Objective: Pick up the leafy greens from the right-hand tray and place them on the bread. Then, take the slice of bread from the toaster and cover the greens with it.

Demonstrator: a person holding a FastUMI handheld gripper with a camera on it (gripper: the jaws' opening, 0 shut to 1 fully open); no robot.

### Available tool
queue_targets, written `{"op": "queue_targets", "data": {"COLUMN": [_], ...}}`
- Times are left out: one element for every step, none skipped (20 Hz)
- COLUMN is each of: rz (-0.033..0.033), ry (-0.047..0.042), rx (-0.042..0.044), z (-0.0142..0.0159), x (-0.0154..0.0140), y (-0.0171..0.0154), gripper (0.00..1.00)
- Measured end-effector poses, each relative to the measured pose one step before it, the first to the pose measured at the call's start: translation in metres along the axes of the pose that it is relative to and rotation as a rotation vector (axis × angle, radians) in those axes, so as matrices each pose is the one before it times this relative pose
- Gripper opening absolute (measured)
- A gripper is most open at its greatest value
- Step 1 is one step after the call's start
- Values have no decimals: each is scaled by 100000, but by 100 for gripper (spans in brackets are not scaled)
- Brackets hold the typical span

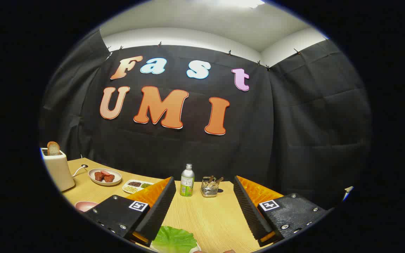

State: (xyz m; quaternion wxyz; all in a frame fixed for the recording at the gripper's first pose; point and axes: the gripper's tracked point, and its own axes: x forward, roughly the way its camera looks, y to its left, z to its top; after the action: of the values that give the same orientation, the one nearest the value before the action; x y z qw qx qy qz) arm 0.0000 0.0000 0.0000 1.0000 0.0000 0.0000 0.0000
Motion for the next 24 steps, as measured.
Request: {"op": "queue_targets", "data": {"rz": [95, -115, 680, 497, 756, 644, 701, 581, 553, 166, -276, 992, 1538, 1676, 1070, 387, 276, 14, 668, -49, -227, -253, 342, 521], "ry": [-124, -198, -77, 589, 1360, 1163, 655, 61, -70, -501, 30, -219, -160, -544, -83, -91, -22, 51, 616, 1179, 1319, 1912, 2562, 2750], "rx": [-196, -36, 212, 509, 555, 381, 231, 105, -308, -370, 250, 957, 1199, 1585, 1198, 1030, 740, 907, 533, 288, 374, 559, 906, 1093], "z": [13, 24, -48, -268, -444, -352, -215, -47, 17, 124, 212, 60, 161, 141, 184, -153, -69, -115, -262, -494, -523, -734, -806, -930], "x": [53, 33, 70, 30, 80, 22, -134, -77, -133, 14, -19, -50, -125, -168, -77, -11, -109, -103, -89, -187, -106, -42, -83, -104], "y": [20, -35, 112, 164, 158, 298, 211, 182, 112, 105, -91, 146, 415, 332, 282, 18, -35, -10, -17, -111, -250, -229, -92, 4], "gripper": [99, 99, 99, 99, 99, 99, 99, 99, 99, 99, 99, 99, 99, 99, 99, 99, 99, 99, 99, 99, 99, 99, 99, 99]}}
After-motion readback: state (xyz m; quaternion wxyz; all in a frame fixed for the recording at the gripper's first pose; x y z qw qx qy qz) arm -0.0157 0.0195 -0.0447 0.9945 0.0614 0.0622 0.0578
